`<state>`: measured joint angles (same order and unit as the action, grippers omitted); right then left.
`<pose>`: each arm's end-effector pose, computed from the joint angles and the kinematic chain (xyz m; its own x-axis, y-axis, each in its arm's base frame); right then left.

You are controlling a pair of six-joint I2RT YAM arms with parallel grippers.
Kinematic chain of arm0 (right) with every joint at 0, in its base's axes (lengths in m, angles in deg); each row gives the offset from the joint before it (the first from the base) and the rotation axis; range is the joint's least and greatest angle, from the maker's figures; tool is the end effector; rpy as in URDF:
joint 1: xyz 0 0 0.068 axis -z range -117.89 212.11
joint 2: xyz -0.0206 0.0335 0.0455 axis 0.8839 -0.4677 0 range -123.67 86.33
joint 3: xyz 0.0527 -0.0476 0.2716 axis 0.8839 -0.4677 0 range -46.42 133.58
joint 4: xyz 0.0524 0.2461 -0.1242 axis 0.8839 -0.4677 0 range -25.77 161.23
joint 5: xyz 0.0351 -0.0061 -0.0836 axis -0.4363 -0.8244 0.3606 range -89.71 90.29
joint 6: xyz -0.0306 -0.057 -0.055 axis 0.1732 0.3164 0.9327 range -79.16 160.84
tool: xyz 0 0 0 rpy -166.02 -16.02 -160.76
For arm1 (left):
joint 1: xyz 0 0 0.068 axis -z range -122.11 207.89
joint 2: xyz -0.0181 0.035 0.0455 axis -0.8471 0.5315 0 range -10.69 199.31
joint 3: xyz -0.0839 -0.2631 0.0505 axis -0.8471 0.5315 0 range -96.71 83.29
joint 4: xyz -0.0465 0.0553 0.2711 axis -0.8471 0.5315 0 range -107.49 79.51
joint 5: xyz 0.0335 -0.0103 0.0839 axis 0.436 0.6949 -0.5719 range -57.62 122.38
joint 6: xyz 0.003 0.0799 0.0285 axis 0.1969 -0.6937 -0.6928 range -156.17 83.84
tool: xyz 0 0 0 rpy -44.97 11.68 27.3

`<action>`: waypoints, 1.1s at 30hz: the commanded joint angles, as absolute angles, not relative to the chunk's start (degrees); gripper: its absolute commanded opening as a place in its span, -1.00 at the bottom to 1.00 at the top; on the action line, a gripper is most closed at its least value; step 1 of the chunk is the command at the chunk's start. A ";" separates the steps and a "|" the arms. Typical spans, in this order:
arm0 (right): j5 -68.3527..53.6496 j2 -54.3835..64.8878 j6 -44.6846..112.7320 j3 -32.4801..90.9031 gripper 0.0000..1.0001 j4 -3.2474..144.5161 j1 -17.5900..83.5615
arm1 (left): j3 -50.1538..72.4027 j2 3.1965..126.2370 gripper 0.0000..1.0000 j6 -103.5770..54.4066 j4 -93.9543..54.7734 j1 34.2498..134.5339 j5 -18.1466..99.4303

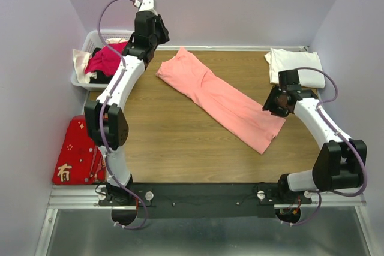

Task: Fold and stack the t-shirts
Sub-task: Fold the tshirt

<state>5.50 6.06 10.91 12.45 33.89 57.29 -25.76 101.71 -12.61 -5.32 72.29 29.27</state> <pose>0.3193 0.0201 0.2140 -0.7566 0.4348 -0.4884 0.3931 0.8993 0.1918 0.5194 -0.1291 0.3698 -0.3165 -0.3308 -0.8891 0.0777 0.9250 -0.3718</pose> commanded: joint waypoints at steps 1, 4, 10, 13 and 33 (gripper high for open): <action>-1.97 9.07 14.21 11.68 0.00 31.77 56.14 | -17.70 94.28 -0.33 -13.23 -2.28 73.01 26.67; -2.52 10.74 13.33 9.92 0.00 30.36 54.21 | -13.48 89.97 -0.34 -13.14 -1.67 73.19 26.23; -3.05 11.54 12.27 1.75 0.00 30.01 51.13 | -7.94 84.07 -0.34 -13.58 -1.05 73.45 26.67; -2.26 11.10 11.48 -0.80 0.00 30.71 49.81 | -6.44 82.83 -0.34 -13.75 -0.70 73.45 26.84; -5.86 -2.43 5.16 -4.41 0.00 38.97 41.56 | -8.46 84.14 -0.34 -14.37 2.55 73.54 25.97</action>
<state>-4.14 1.71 7.95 -1.93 35.61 45.99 -6.07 84.18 -13.27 0.71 73.29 27.74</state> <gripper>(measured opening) 0.499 0.329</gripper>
